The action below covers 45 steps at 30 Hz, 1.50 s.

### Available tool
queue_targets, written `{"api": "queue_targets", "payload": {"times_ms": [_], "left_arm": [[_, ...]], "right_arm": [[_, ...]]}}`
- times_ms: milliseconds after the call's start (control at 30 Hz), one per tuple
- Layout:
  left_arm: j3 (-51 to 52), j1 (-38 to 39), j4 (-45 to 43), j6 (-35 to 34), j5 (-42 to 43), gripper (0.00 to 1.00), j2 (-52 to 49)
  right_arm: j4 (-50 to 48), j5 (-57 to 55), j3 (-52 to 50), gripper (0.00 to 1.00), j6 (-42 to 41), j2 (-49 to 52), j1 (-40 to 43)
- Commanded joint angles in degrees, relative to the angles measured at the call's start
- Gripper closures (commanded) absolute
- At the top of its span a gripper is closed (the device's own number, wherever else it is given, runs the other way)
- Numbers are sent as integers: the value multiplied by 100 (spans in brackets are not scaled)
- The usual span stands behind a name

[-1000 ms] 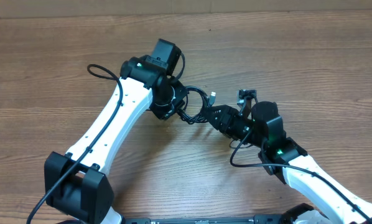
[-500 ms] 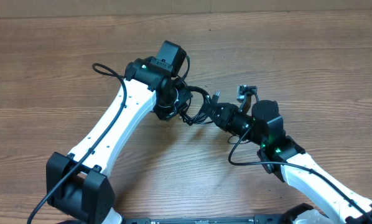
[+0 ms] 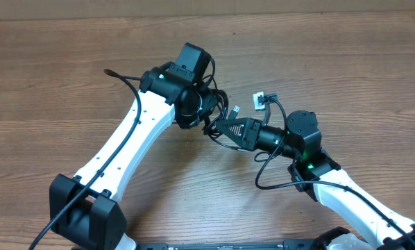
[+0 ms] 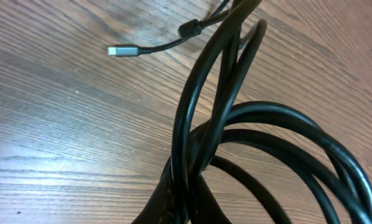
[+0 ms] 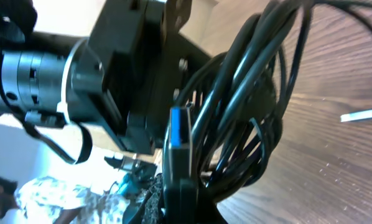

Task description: Untangle cables

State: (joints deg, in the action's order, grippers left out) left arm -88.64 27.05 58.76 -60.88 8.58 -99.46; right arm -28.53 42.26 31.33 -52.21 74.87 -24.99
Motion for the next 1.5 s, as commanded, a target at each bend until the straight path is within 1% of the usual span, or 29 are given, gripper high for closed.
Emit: {"api": "queue_targets", "payload": {"times_ms": [0, 100, 167, 267, 333, 500, 667, 700, 767, 800, 867, 900, 967, 1100, 1233, 1300, 1367, 1400, 1433, 1467], "left_arm": [[-109, -48, -339, -46, -643, 96, 35], [-109, -74, -337, -61, -879, 96, 35], [-109, -157, -339, -120, -918, 96, 35], [-109, -328, -332, -238, -901, 95, 35], [-109, -452, -304, -238, -804, 96, 35], [-109, -494, -203, -236, -752, 96, 35], [-109, -496, -120, -243, -748, 96, 35], [-109, -503, -120, -271, -752, 96, 35], [-109, -544, -118, -645, -750, 96, 35], [-109, -575, -118, -990, -743, 96, 35], [-109, -590, -120, -1344, -706, 96, 35], [-109, -592, -118, -1451, -706, 96, 35], [-109, -603, -192, -1569, -708, 96, 35], [-109, -647, -428, -1912, -581, 96, 35], [-109, -647, -608, -1836, -402, 96, 35], [-109, -640, -573, -1541, -404, 96, 35], [-109, -640, -339, -962, -404, 96, 35], [-109, -640, -225, -833, -400, 96, 35], [-109, -640, -26, -603, -404, 96, 35], [-109, -640, 74, -435, -404, 96, 35]], "right_arm": [[-79, 1467, 24, 96, 22, -70, -131], [92, 1429, 24, 96, 31, -70, -131], [393, 1370, 24, 96, 280, -70, -131], [883, 999, 24, 96, 323, -70, -131], [1521, 304, 24, 96, 321, -70, -131], [2618, -966, 24, 96, 317, -70, -131], [2850, -1443, 24, 96, 319, -70, -131], [2850, -1443, 24, 96, 317, -70, -131], [2850, -1414, 24, 96, 321, -70, -131], [2846, -1318, 24, 96, 323, -70, -131], [2809, -1032, 24, 96, 354, -70, -131], [2693, -667, 24, 96, 603, -70, -131], [2533, -92, 24, 96, 920, -70, -131], [2520, 282, 24, 96, 927, -70, -131], [2518, 409, 24, 96, 922, -70, -131], [2516, 256, 24, 90, 922, -70, -131], [2516, -103, 24, 81, 916, -70, -131], [2518, -260, 24, 76, 876, -70, -131], [2518, -382, 24, 62, 879, -70, -131], [2516, -461, 24, 55, 879, -70, -131]]}}
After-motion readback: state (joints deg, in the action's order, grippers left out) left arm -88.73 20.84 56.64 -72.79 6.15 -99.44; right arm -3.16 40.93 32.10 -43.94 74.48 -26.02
